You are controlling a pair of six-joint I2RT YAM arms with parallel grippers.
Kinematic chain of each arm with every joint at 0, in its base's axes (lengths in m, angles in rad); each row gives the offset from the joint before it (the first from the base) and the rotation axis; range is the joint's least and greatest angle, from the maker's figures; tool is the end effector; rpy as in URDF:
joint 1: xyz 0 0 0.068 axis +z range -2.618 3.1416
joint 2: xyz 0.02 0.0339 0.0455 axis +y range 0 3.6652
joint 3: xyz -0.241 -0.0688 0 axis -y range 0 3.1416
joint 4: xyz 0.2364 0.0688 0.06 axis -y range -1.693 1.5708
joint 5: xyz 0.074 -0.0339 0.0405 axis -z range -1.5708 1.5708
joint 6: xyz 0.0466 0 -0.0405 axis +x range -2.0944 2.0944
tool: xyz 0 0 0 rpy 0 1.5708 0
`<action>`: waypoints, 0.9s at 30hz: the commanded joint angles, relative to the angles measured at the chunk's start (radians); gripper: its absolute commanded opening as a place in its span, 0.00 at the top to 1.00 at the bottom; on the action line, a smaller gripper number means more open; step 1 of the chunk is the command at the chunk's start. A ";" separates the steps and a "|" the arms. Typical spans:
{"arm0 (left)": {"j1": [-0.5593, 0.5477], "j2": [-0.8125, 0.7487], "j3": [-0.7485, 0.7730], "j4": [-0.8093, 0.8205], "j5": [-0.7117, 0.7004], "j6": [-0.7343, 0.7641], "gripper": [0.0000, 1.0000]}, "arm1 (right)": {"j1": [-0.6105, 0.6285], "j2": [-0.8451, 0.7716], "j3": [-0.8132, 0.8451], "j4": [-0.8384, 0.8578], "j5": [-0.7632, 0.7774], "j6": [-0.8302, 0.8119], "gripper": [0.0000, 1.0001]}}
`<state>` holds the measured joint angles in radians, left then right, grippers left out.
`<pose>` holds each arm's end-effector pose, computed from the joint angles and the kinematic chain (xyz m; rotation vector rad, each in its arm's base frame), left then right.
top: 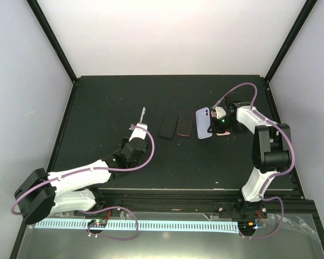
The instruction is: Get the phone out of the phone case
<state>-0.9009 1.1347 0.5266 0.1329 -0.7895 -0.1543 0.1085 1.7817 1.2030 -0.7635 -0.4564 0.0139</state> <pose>0.1759 -0.1688 0.1973 0.2358 1.8853 0.0973 0.3233 0.0559 0.1573 -0.2118 2.8586 0.6844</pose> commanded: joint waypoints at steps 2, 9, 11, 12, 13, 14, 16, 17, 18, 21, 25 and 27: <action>0.026 -0.041 -0.012 -0.046 -0.046 -0.044 0.98 | -0.028 0.052 0.060 0.041 -0.010 -0.022 0.99; 0.034 -0.045 -0.028 -0.065 -0.037 -0.062 0.98 | -0.038 0.152 0.132 0.030 -0.025 -0.027 0.99; 0.037 -0.038 -0.026 -0.067 -0.037 -0.063 0.98 | -0.042 0.178 0.142 0.026 -0.033 -0.016 0.99; 0.037 -0.035 -0.024 -0.070 -0.037 -0.066 0.98 | -0.044 0.185 0.142 0.026 -0.032 -0.011 0.99; 0.038 -0.035 -0.024 -0.072 -0.037 -0.069 0.98 | -0.044 0.190 0.140 0.028 -0.030 -0.008 0.98; 0.039 -0.035 -0.025 -0.069 -0.038 -0.072 0.98 | -0.046 0.194 0.138 0.031 -0.028 -0.009 0.97; 0.042 -0.033 -0.026 -0.058 -0.037 -0.071 0.98 | -0.047 0.184 0.125 0.039 -0.022 -0.015 0.88; 0.042 -0.029 -0.027 -0.052 -0.033 -0.067 0.98 | -0.048 0.171 0.116 0.043 -0.018 -0.019 0.82; 0.045 -0.025 -0.027 -0.047 -0.032 -0.062 0.98 | -0.048 0.152 0.105 0.046 -0.007 -0.021 0.77; 0.059 -0.002 -0.025 -0.021 -0.007 -0.037 0.99 | -0.047 0.067 0.059 0.053 0.004 -0.013 0.62; 0.085 0.044 -0.017 0.012 0.006 -0.006 0.98 | -0.047 -0.077 0.005 0.034 0.000 -0.016 0.52; 0.100 0.068 -0.007 0.033 0.016 0.016 0.98 | -0.049 -0.170 -0.029 0.041 -0.029 -0.035 0.51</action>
<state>-0.8272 1.1717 0.4931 0.0723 -0.7776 -0.1844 0.0647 1.7832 1.2087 -0.7338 -0.4606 0.0036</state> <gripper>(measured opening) 0.067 0.482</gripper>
